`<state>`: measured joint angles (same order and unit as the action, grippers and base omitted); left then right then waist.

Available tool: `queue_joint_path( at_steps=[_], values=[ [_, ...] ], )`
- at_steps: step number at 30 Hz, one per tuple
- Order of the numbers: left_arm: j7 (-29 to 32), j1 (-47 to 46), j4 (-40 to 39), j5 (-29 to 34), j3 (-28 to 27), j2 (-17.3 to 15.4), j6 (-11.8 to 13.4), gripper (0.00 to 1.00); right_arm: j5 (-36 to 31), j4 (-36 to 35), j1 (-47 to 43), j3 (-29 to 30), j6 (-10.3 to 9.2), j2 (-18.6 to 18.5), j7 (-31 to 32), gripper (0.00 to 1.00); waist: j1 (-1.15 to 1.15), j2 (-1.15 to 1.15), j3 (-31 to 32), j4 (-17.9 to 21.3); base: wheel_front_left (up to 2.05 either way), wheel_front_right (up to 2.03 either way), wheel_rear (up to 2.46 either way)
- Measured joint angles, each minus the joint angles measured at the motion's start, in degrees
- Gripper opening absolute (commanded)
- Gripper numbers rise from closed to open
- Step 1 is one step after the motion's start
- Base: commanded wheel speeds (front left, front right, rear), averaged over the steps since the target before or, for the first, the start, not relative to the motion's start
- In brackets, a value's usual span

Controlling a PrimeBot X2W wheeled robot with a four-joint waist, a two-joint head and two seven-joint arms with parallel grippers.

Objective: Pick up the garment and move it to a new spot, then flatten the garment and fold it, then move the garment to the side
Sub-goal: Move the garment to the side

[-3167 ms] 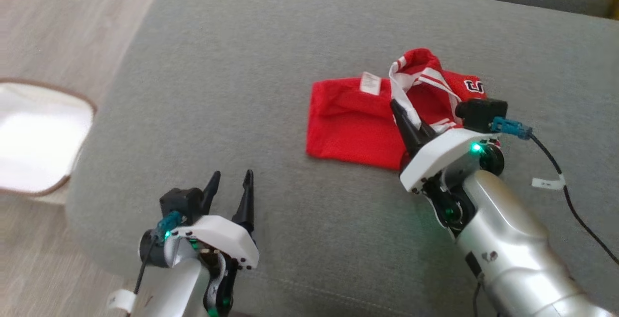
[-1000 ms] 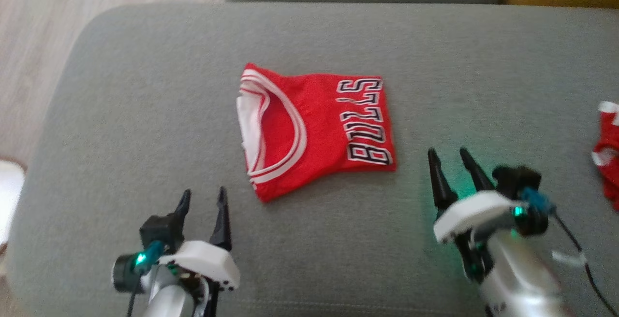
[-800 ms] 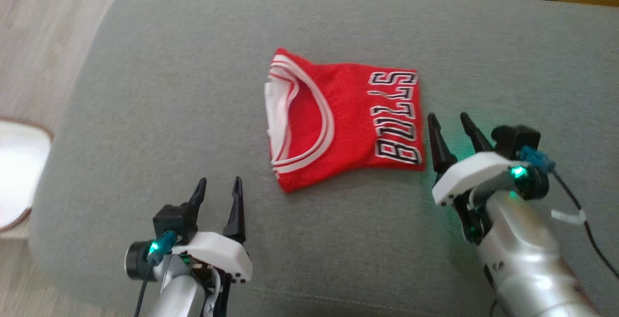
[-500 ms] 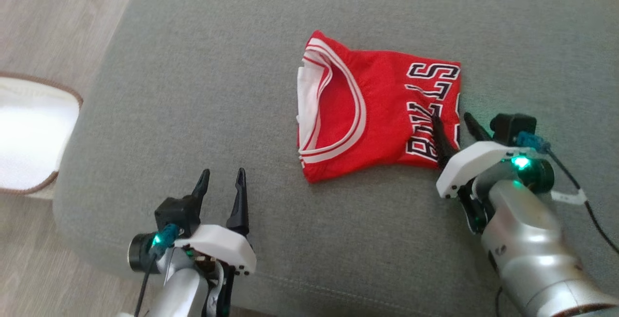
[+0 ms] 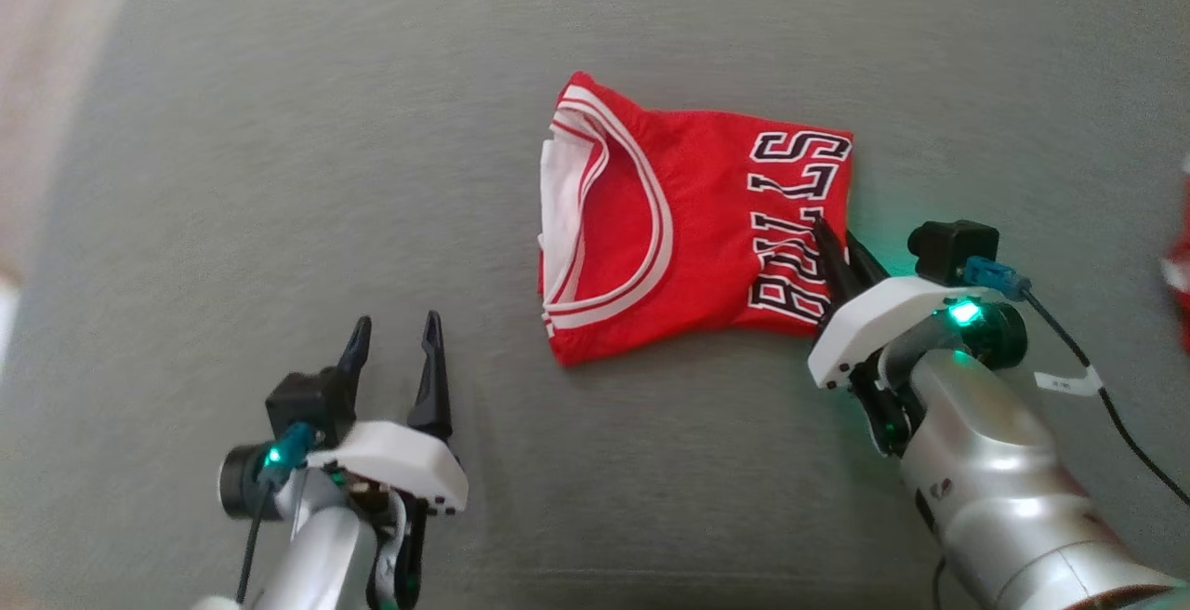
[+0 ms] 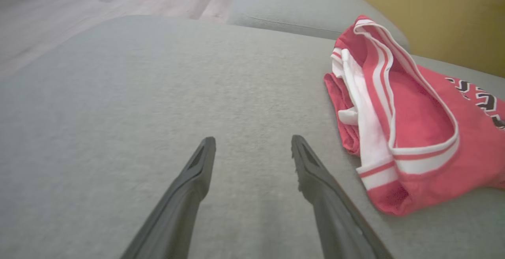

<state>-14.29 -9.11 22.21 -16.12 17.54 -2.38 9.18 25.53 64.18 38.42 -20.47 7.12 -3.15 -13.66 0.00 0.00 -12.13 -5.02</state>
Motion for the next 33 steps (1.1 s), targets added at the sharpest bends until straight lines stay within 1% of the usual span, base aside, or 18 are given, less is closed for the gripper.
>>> queue_joint_path(
  at_steps=[3,9,10,16,17,20,22,26,28,31,33],
  values=[
    [0.00,-1.12,0.33,0.70,-0.67,0.02,-0.21,1.00,1.33,-1.31,-0.39,-1.57,0.00,-0.07,-0.13,0.00,0.00,0.00,0.14,4.68,0.00,0.00,0.00],
    [0.00,-3.75,1.02,2.70,-2.47,0.03,-1.43,1.00,2.59,-4.16,-0.37,-3.63,0.00,-0.08,-0.53,0.00,0.00,0.00,-0.17,14.74,0.00,0.00,0.00],
    [0.00,-4.28,1.43,3.19,-3.26,0.01,-1.88,1.00,2.71,-4.79,-0.36,-3.54,-0.01,-0.10,-0.54,0.00,0.00,0.00,-0.44,18.03,0.00,0.00,0.00],
    [0.00,-5.17,2.36,4.87,-4.13,0.03,-2.83,1.00,2.61,-7.62,-0.40,-3.90,-0.01,-0.19,-0.54,0.00,0.00,0.00,-1.61,26.75,0.00,0.00,0.00],
    [0.00,-5.17,2.36,4.87,-4.13,0.03,-2.83,1.00,2.61,-7.62,-0.40,-3.90,-0.01,-0.19,-0.54,0.00,0.00,0.00,-1.61,26.75,0.00,0.00,0.00],
    [0.00,-5.92,2.67,5.73,-4.38,0.02,-3.26,1.00,1.99,-9.26,-0.37,-3.68,-0.01,-0.45,-0.54,0.00,0.00,0.00,-2.44,29.79,0.00,0.00,0.00],
    [0.00,-6.43,2.97,6.64,-4.23,0.03,-3.70,1.00,0.73,-9.95,-0.23,-3.44,-0.01,-1.22,-0.54,0.00,0.00,0.00,-3.19,31.02,0.00,0.00,0.00],
    [0.00,-6.77,3.52,6.75,-4.10,0.04,-3.74,1.00,-1.83,-8.95,2.64,-1.60,-0.01,-4.16,-0.54,0.00,0.00,0.00,-4.65,31.18,0.00,0.00,0.00],
    [0.00,-6.76,3.64,6.91,-4.03,0.03,-4.15,1.00,-3.65,-7.87,5.84,0.55,-0.01,-6.64,-0.54,0.00,0.00,0.00,-4.93,30.43,0.00,0.00,0.00],
    [0.00,-6.76,3.71,6.98,-4.01,0.03,-4.13,1.00,-6.97,-5.94,10.68,4.89,-0.01,-11.74,-0.55,0.00,0.00,0.00,-5.35,28.95,0.00,0.00,0.00],
    [0.00,-6.76,3.76,6.98,-4.15,0.03,-4.12,1.00,-10.55,-4.80,12.73,7.61,-0.01,-15.27,-0.56,0.00,0.00,0.00,-5.63,27.88,0.00,0.00,0.00]
  ],
)
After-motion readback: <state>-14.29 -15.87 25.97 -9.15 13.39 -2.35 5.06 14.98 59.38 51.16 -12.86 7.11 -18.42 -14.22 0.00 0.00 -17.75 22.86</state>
